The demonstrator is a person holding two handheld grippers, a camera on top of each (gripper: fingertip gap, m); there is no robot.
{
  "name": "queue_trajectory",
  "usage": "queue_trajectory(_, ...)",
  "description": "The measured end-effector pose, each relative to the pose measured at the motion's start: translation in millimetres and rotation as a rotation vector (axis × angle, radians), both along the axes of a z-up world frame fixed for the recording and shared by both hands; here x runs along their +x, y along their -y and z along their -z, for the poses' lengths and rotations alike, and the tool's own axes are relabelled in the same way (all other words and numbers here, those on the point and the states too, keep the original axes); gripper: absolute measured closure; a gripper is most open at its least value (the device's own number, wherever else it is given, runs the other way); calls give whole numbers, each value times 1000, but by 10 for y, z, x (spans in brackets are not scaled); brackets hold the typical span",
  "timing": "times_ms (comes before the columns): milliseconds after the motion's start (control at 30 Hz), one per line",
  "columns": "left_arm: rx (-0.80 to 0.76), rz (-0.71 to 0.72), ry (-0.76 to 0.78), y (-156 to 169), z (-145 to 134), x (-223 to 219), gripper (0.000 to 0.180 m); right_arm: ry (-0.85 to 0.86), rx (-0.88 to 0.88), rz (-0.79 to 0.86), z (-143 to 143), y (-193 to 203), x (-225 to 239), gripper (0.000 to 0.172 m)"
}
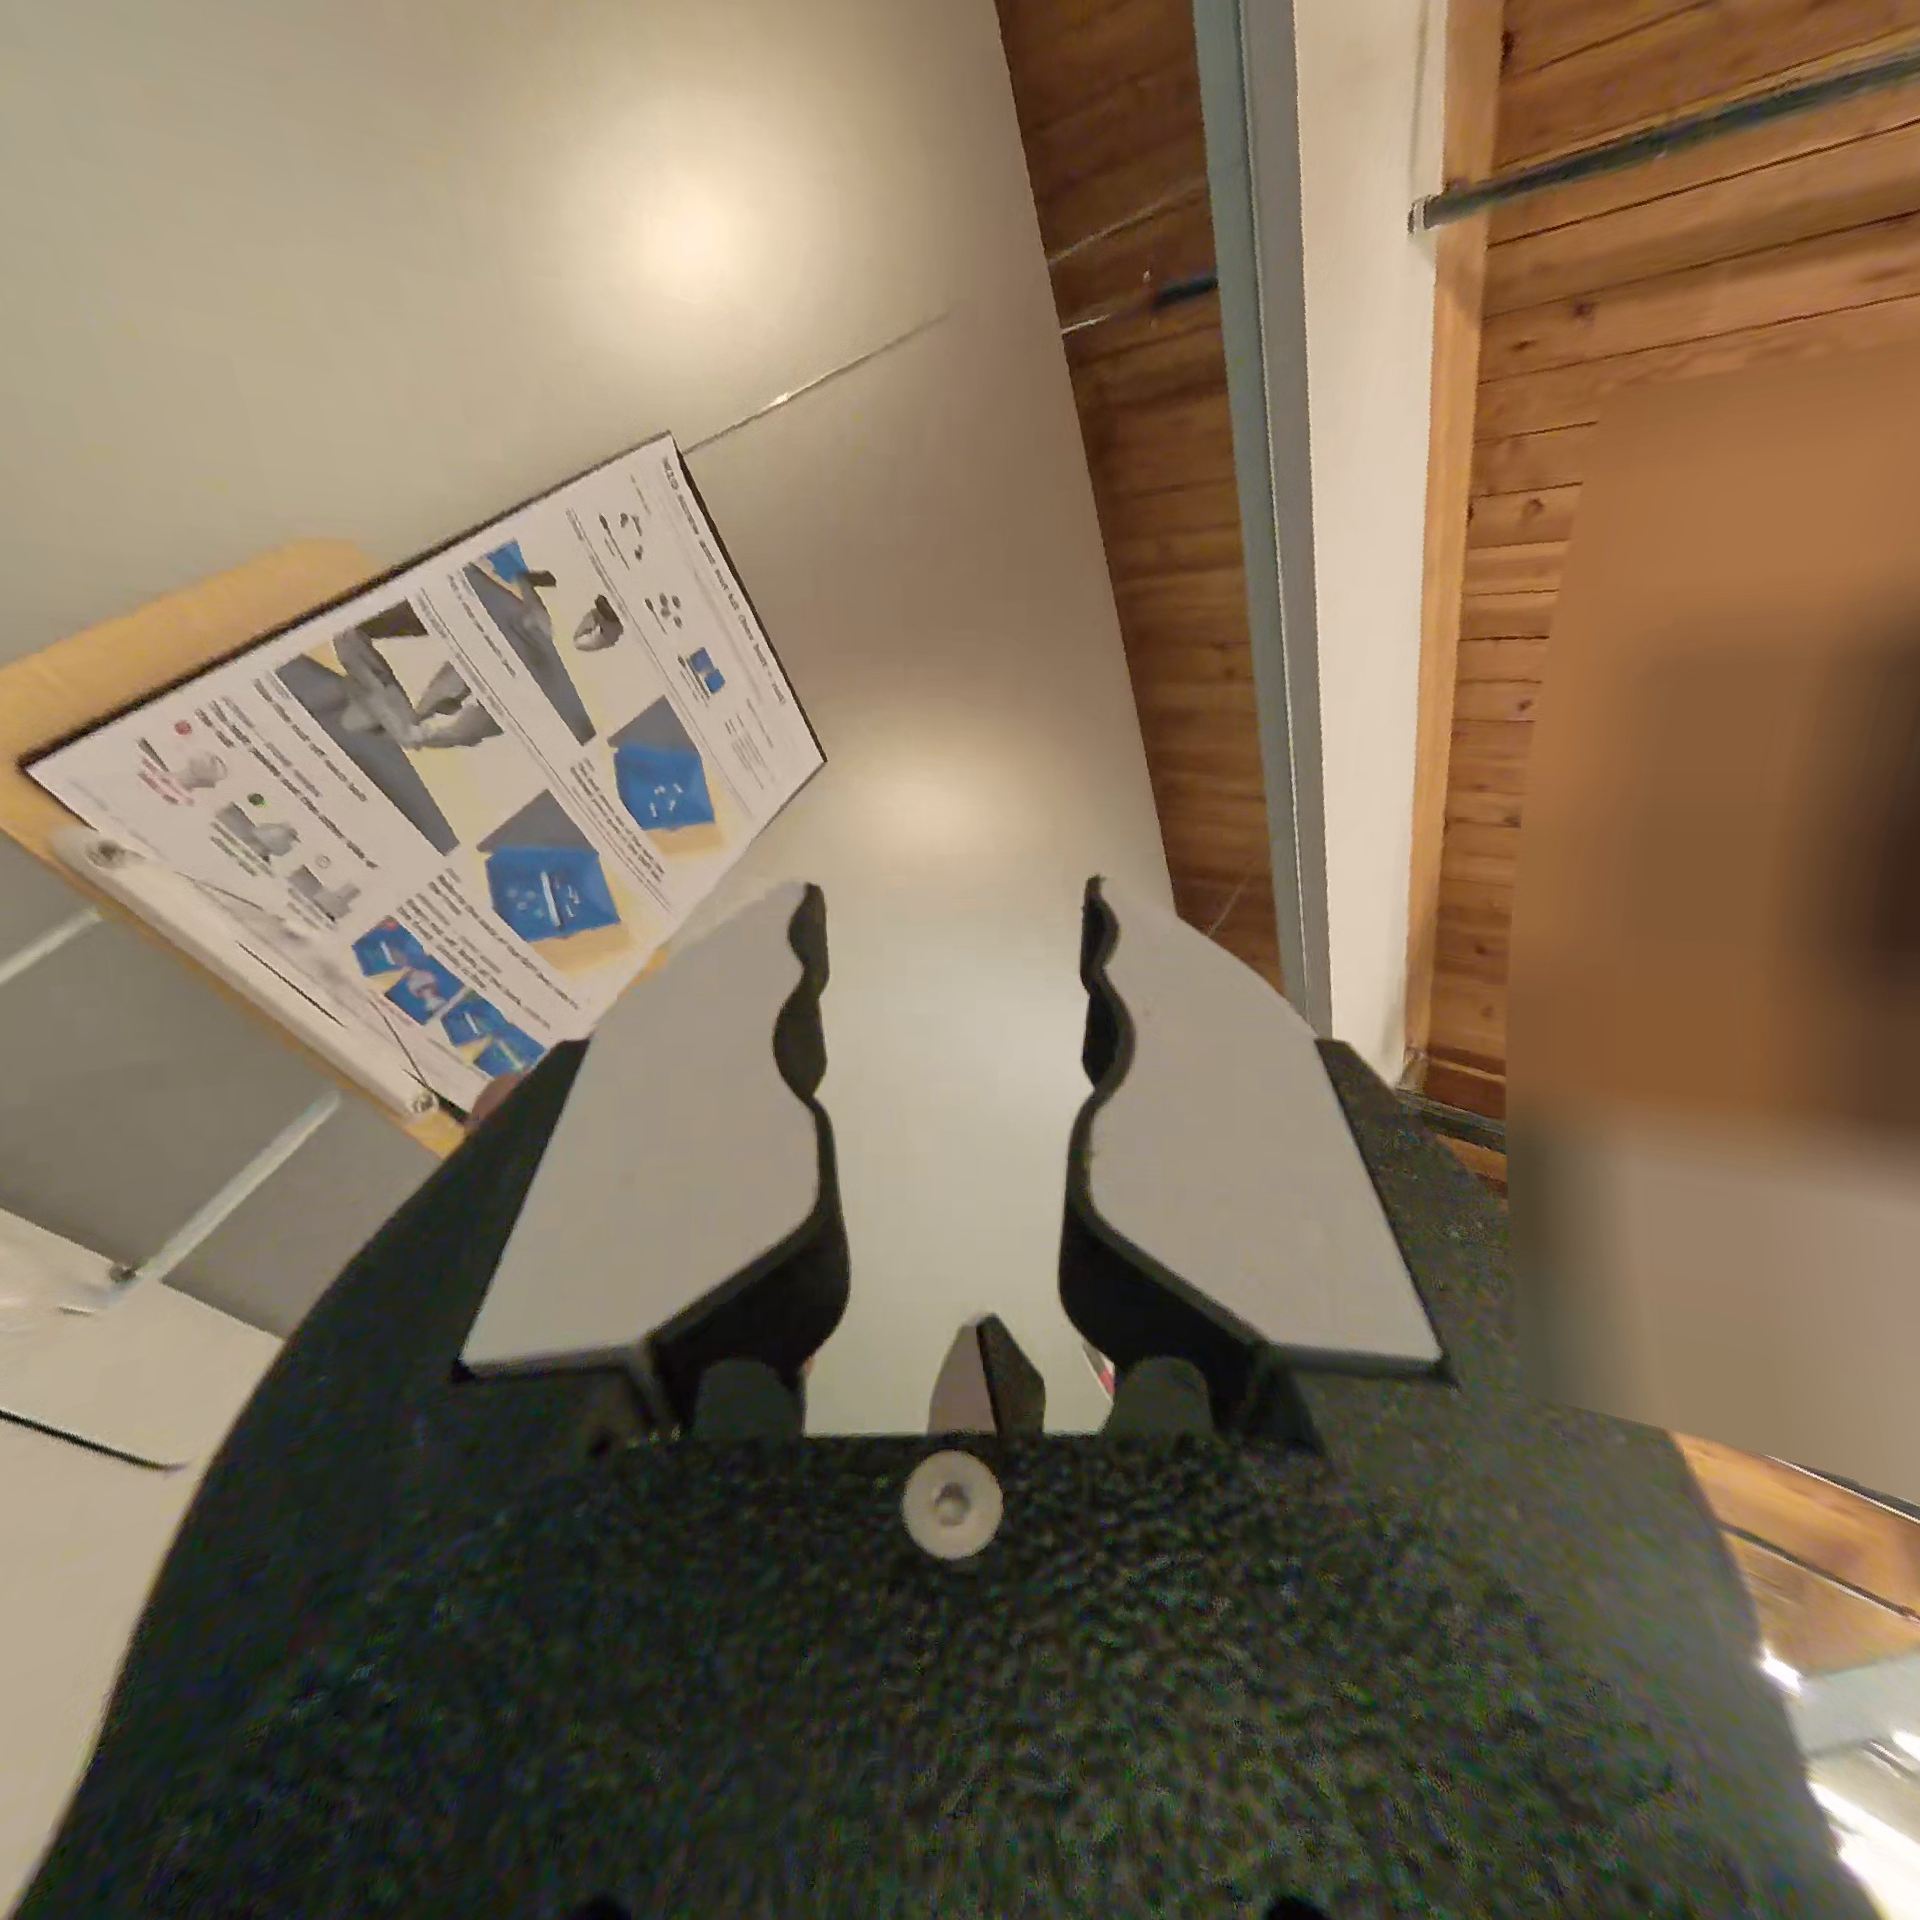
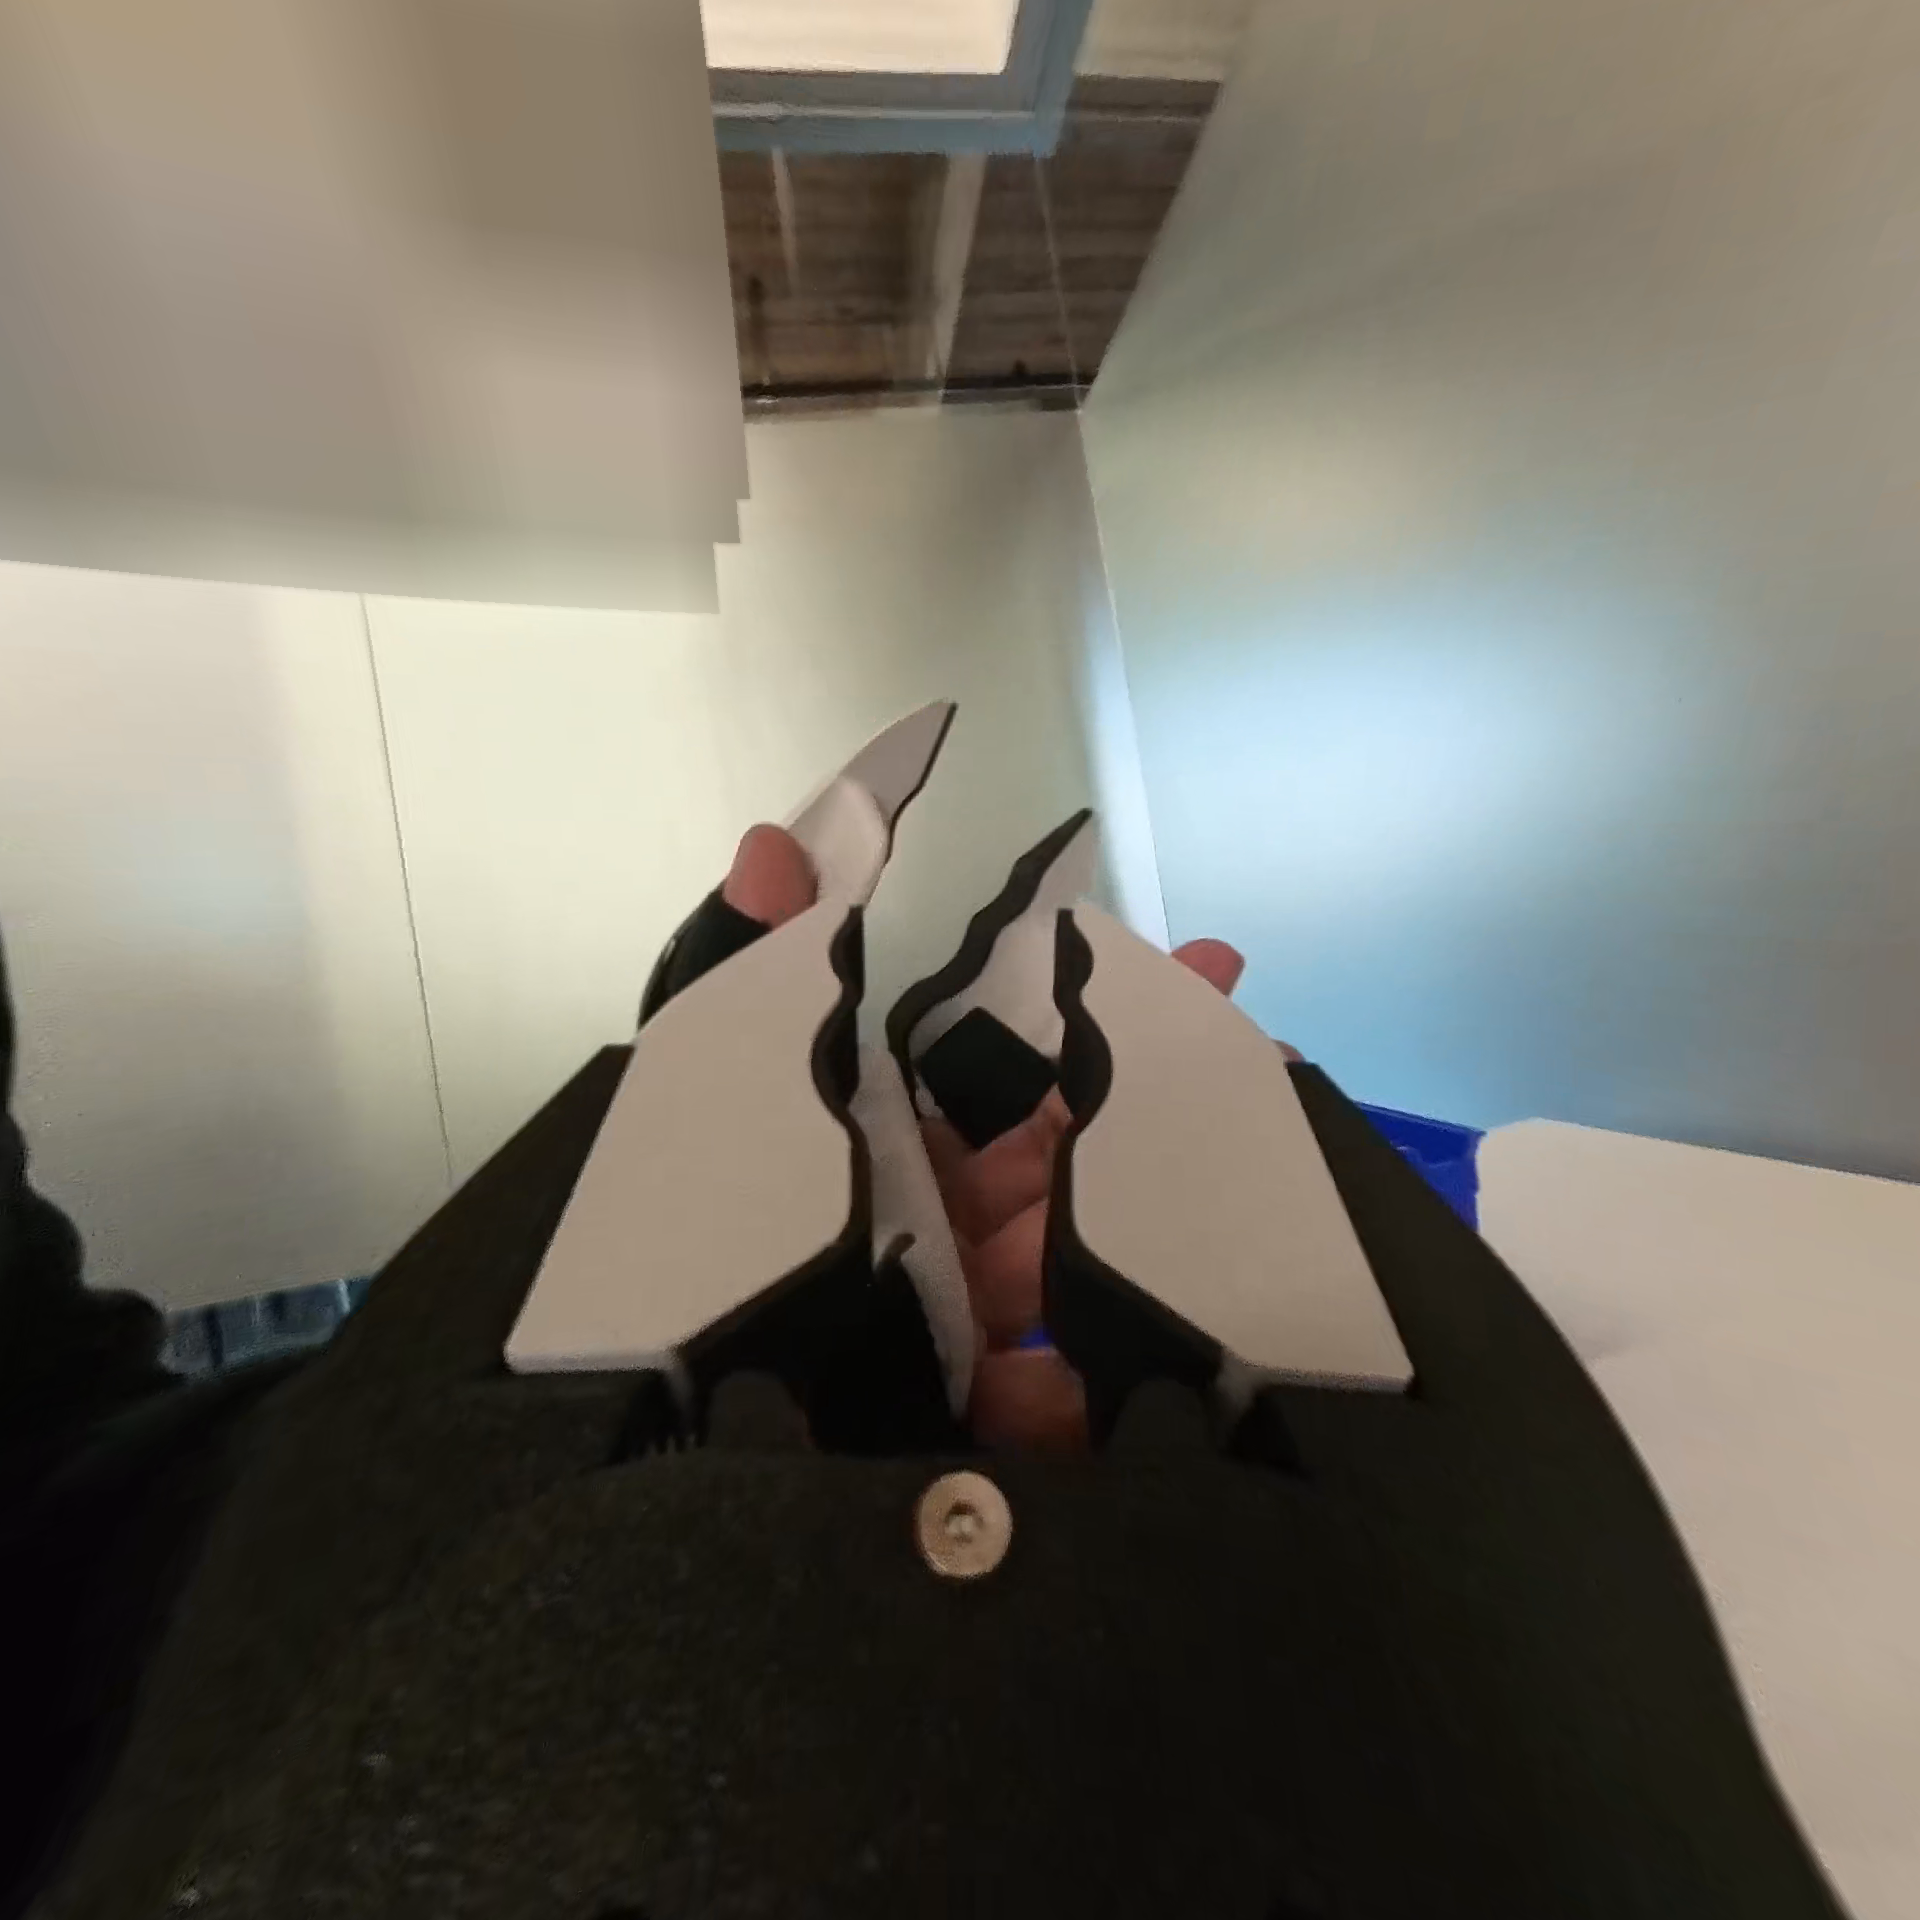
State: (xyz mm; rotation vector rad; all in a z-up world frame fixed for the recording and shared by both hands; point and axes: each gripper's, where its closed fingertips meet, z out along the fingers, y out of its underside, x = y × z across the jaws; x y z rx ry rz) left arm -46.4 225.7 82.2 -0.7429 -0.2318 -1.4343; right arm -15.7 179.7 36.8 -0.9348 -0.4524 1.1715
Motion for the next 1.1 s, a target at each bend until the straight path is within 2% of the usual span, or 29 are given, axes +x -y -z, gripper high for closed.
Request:
queue_trajectory(167, -79, 128, -14, 146, 21, 51, 135, -1, -9, -72, -34, 231, -174, 143)
queue_trajectory(233, -109, 141, -25, 191, 64, 39, 137, 9, -14, -64, -1, 315, -215, 144)
queue_trajectory(300, -112, 139, -100, 261, 101, 104, 140, 45, -11, -21, 56, 346, -199, 140)
queue_trajectory(333, -60, 110, -174, 319, 82, 134, 139, 81, -14, 29, 92, 323, -137, 136)
queue_trajectory(367, 5, 22, -271, 350, 60, 123, 137, 120, -17, 89, 128, 295, -45, 136)
queue_trajectory(433, 105, -230, -546, 318, 93, 85, 135, 174, -36, 227, 196, 193, 254, 136)
queue_trajectory(467, 165, -274, -701, 328, 151, 152, 134, 205, -51, 277, 239, 138, 417, 137)
queue_trajectory(533, 238, -191, -1016, 356, 462, 414, 129, 257, -88, 299, 329, 60, 679, 139)
queue_trajectory(667, 265, 123, -1571, 440, 1531, 723, 131, 330, -156, 191, 473, -2, 892, 141)
queue_trajectory(767, 253, 260, -1862, 448, 2099, 665, 140, 359, -199, 91, 563, -34, 910, 141)
queue_trajectory(933, 216, 492, -1995, 576, 2463, 591, 149, 502, -261, -18, 823, -105, 813, 141)
queue_trajectory(1100, 204, 598, -2017, 588, 2567, 633, 158, 687, -282, -58, 1075, -208, 713, 141)
